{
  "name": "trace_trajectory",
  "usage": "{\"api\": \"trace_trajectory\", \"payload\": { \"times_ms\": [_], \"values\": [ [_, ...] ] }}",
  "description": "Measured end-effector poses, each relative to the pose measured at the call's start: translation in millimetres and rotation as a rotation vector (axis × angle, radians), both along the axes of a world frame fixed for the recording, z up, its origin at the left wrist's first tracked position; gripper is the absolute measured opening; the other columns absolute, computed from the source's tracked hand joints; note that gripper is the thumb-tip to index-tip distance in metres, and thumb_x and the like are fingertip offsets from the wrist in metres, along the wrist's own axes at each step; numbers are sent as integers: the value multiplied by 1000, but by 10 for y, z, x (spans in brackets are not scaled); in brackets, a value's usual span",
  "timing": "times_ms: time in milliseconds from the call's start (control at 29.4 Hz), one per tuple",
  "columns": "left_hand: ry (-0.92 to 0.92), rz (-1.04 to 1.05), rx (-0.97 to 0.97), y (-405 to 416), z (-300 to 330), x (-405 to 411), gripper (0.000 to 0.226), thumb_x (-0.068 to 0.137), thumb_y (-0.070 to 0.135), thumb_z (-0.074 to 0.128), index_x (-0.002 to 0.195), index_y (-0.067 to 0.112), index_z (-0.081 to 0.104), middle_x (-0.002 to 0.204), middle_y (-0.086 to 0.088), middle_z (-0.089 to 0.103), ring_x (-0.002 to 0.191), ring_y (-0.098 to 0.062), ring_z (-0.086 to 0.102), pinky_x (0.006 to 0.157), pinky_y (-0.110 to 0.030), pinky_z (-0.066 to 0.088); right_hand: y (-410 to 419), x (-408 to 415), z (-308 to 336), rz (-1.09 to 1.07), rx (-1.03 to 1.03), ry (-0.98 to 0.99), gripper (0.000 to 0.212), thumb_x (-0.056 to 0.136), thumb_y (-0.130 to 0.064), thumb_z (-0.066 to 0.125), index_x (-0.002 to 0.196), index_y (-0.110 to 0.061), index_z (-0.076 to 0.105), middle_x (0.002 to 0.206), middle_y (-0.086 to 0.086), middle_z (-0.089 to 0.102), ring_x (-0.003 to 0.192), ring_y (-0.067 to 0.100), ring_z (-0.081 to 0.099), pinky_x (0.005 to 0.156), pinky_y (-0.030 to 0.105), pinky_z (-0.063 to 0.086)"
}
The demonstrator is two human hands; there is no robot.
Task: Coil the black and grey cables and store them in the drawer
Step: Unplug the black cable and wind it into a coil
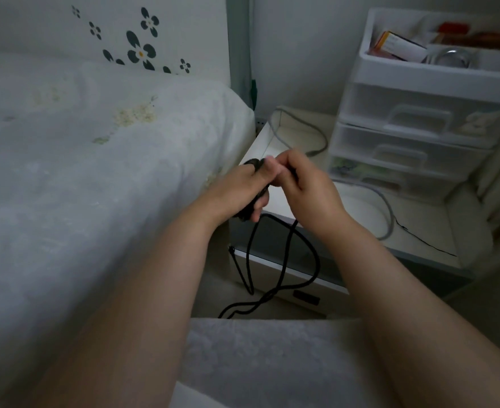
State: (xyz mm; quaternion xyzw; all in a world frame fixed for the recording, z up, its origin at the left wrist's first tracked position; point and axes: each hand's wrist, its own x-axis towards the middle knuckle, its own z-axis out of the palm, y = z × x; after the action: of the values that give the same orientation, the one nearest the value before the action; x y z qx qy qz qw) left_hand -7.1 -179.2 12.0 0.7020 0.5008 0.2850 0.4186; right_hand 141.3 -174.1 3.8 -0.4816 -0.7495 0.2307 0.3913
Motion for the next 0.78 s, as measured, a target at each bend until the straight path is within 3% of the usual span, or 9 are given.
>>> {"api": "trace_trajectory", "payload": {
  "times_ms": [102,170,238,341,443,545,613,715,783],
  "values": [
    [-31,-32,-14,6,-21,8,90,62,83,53,78,-5,52,46,-1,48,43,-18,52,60,-32,42,67,61,-2,-8,-99,104,23,89,-41,58,84,-27,41,66,-10,46,57,9,43,56,29,37],
    [-57,-41,-40,-14,-13,14,85,63,73,61,84,-9,56,45,0,45,40,-17,47,55,-25,40,105,106,28,67,-204,273,24,88,-29,64,84,-17,43,64,-5,44,52,4,43,55,24,37],
    [-71,-70,-81,-54,11,21,93,66,75,63,99,-13,59,43,3,43,38,-16,42,49,-21,40,133,150,38,145,-296,318,20,90,-19,63,87,-7,47,65,1,49,55,4,48,59,23,40],
    [-119,-107,-132,-85,36,16,82,61,74,60,95,-1,64,41,5,41,34,-12,37,44,-22,38,174,209,7,187,-330,327,17,90,-24,63,85,-12,53,72,7,54,71,17,51,70,33,42],
    [-177,-166,-169,-137,94,20,81,56,82,54,81,6,59,41,3,38,32,-11,34,41,-20,35,179,225,24,145,-302,396,19,90,-28,61,86,-11,53,72,2,52,67,12,49,66,28,43],
    [-216,-188,-238,-198,153,80,81,65,83,28,76,7,54,41,0,35,32,-13,31,42,-21,37,161,209,53,116,-298,461,24,91,-31,59,81,-10,51,65,2,46,56,10,43,55,20,39],
    [-282,-183,-308,-224,170,113,79,77,78,16,74,8,54,40,0,33,31,-14,29,42,-21,37,146,189,69,79,-294,483,30,92,-34,57,74,-11,48,59,1,41,50,8,39,51,17,36],
    [-415,-189,-379,-240,160,112,65,98,56,21,72,9,57,39,1,32,30,-13,29,41,-23,34,153,154,57,67,-280,504,43,92,-41,55,68,-7,45,57,6,36,51,12,35,52,22,32],
    [-447,-177,-391,-238,151,114,59,102,47,24,72,9,58,39,2,31,29,-13,29,41,-23,33,152,140,51,100,-308,509,57,90,-50,54,70,3,44,59,14,38,53,21,34,53,28,30]
  ]
}}
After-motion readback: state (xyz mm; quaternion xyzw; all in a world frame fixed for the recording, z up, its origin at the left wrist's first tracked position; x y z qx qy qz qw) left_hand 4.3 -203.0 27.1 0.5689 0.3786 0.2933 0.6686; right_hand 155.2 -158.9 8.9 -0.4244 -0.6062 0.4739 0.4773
